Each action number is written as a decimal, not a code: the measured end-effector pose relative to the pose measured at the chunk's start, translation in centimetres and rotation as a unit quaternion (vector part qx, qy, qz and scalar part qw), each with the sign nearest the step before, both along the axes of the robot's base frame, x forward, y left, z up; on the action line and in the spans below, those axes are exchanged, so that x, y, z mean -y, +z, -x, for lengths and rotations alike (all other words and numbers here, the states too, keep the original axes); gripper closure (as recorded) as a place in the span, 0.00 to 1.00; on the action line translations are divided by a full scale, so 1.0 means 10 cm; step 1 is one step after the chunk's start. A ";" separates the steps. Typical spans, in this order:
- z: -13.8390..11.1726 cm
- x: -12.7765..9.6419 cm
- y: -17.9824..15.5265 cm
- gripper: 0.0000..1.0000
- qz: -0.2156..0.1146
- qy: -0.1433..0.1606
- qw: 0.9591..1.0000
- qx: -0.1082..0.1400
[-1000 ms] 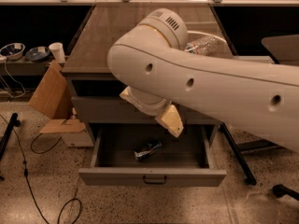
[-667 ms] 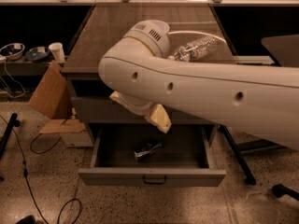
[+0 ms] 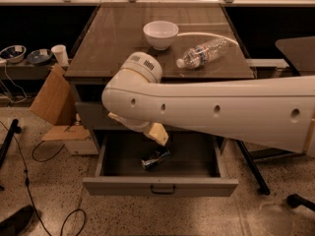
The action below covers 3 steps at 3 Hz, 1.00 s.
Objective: Pick redbull can from middle drawer and place on counter
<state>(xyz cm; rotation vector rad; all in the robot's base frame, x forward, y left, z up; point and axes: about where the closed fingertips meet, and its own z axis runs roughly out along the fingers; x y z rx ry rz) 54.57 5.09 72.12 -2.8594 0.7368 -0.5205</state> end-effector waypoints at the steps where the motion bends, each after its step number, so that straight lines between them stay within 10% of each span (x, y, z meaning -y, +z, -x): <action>1: -0.12 -0.08 -0.34 0.00 0.003 0.012 1.000 0.000; 3: -0.44 -0.15 -0.94 0.00 0.003 0.040 0.999 0.021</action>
Offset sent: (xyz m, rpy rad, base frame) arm 0.0586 0.0228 -0.1025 -0.0124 -0.0665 0.0838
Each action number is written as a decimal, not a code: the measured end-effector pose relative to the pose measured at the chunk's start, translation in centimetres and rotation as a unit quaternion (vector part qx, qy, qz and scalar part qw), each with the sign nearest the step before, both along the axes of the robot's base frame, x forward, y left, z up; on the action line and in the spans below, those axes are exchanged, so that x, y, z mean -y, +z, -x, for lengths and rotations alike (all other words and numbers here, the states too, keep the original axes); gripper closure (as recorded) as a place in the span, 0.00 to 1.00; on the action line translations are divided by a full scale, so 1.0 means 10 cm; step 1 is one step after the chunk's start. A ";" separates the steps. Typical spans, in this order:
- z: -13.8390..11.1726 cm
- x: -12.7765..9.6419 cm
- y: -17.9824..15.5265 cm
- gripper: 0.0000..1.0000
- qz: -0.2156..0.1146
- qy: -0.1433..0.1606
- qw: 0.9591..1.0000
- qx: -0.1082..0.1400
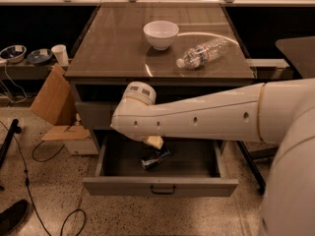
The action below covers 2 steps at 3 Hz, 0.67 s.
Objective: Pick redbull can from middle drawer and place on counter
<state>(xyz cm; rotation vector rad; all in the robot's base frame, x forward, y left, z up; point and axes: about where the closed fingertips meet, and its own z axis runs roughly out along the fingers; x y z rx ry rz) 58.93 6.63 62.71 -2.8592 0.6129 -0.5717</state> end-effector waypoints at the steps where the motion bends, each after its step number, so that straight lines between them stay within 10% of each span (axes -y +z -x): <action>1: -0.11 0.01 -0.54 0.00 0.006 0.019 1.000 0.011; 2: -0.11 0.02 -0.56 0.00 0.005 0.018 1.000 0.012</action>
Offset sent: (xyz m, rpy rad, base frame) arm 0.0171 0.0027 -0.0830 -0.0177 -0.0282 0.0574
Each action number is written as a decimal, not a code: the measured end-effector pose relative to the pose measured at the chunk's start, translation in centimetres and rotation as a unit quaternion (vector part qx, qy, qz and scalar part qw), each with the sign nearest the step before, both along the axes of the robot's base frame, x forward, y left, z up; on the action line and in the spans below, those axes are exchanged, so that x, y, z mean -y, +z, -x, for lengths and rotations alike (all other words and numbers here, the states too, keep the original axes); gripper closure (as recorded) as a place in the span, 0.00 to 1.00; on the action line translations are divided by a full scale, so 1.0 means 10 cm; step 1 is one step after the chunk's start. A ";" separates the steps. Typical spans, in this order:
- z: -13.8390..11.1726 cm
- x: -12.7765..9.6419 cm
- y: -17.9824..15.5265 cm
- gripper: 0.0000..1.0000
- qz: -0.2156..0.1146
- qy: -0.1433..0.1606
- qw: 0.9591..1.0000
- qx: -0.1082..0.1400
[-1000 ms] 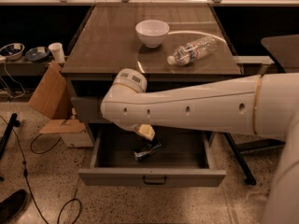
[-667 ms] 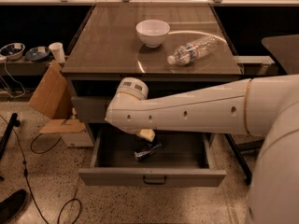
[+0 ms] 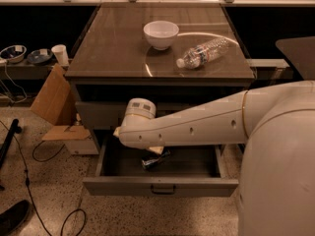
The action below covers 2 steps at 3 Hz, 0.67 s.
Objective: Pick redbull can from middle drawer and place on counter
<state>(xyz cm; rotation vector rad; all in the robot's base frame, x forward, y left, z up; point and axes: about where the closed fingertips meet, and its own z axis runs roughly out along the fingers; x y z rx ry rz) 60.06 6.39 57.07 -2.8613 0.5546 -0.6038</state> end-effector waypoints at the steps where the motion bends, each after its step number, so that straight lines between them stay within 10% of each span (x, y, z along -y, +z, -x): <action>1: 0.00 0.07 -0.09 0.00 -0.004 -0.003 1.000 0.006; 2: -0.04 0.22 -0.37 0.00 -0.008 -0.006 1.000 0.005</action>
Offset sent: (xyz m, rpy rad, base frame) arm 0.0085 -0.0380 -0.0727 0.0264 -0.0115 -0.0169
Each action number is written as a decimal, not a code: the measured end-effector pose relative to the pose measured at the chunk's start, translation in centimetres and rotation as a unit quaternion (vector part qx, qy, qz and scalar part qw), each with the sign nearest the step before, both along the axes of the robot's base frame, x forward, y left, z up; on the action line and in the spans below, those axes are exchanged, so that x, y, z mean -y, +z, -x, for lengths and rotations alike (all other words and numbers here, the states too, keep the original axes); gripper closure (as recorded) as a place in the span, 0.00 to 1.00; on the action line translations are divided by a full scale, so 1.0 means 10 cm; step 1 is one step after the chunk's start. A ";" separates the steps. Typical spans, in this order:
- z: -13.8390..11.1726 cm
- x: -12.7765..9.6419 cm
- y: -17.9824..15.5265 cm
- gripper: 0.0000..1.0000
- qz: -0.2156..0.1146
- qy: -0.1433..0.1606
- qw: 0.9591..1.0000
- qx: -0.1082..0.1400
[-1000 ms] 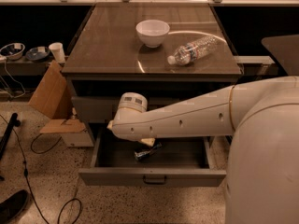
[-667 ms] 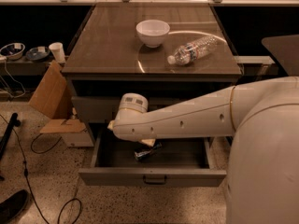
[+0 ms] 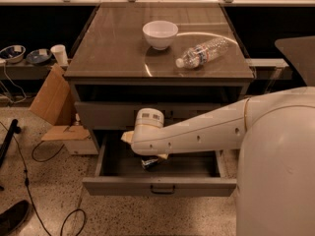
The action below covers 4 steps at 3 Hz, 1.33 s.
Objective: Pick redbull can from middle drawer and place on counter
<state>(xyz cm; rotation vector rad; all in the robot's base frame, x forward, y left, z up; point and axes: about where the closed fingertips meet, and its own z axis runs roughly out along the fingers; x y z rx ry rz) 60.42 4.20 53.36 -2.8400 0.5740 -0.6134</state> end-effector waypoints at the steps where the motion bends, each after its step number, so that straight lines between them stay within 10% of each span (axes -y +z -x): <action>1: -0.05 0.12 -0.29 0.00 0.001 0.003 1.000 -0.003; 4: -0.25 0.12 -0.90 0.00 0.015 0.022 0.999 -0.024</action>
Offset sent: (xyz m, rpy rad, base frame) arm 0.0191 -0.0314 -0.0797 0.0061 0.0151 0.0058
